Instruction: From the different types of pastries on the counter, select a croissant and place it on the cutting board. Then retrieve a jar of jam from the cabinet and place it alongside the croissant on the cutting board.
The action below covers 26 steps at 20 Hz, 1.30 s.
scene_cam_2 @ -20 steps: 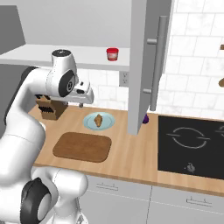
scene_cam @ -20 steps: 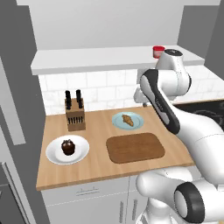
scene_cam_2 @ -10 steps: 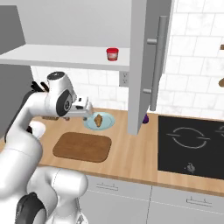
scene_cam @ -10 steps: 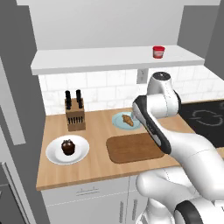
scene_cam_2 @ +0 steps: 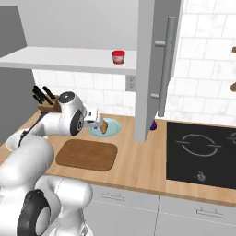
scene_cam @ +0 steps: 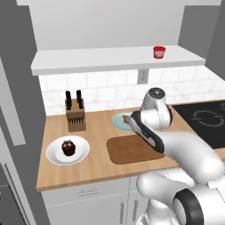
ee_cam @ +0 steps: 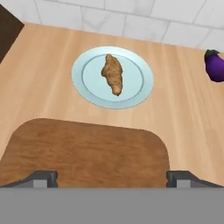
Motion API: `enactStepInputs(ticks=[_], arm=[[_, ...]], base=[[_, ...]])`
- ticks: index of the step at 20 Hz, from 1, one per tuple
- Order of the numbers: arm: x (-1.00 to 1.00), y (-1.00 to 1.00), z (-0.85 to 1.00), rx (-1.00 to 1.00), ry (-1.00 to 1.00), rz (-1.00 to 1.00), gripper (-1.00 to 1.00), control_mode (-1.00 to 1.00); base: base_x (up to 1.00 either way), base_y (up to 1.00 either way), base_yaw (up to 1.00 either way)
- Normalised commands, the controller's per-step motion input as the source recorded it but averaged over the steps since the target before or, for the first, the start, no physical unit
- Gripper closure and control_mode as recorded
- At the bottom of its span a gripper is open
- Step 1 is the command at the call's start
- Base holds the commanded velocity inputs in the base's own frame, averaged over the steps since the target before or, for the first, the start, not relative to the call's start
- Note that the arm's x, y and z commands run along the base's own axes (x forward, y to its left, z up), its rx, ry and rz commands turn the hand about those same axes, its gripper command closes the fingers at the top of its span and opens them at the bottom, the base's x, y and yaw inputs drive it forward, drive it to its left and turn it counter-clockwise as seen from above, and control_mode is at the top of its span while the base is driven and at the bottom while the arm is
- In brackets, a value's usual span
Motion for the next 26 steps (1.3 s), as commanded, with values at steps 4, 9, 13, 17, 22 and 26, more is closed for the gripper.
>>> enactStepInputs(ticks=[4,9,13,17,22,26], arm=[[0.82,0.0,0.0,0.0,0.04,-0.02,-1.0,-1.0],[0.76,0.0,-0.06,0.0,0.21,-0.05,-1.0,-1.0],[0.65,-0.06,-0.51,0.11,0.06,0.0,-1.0,-1.0],[0.05,-0.16,-0.67,0.1,0.0,0.01,-1.0,-1.0],[0.04,0.0,0.0,0.0,0.0,0.0,-1.0,-1.0],[0.54,0.0,-0.1,0.0,-0.02,0.03,-1.0,-1.0]], base=[[0.0,0.0,0.0],[0.0,0.0,0.0],[0.0,0.0,0.0],[0.0,0.0,0.0],[0.0,0.0,0.0],[0.0,0.0,0.0]])
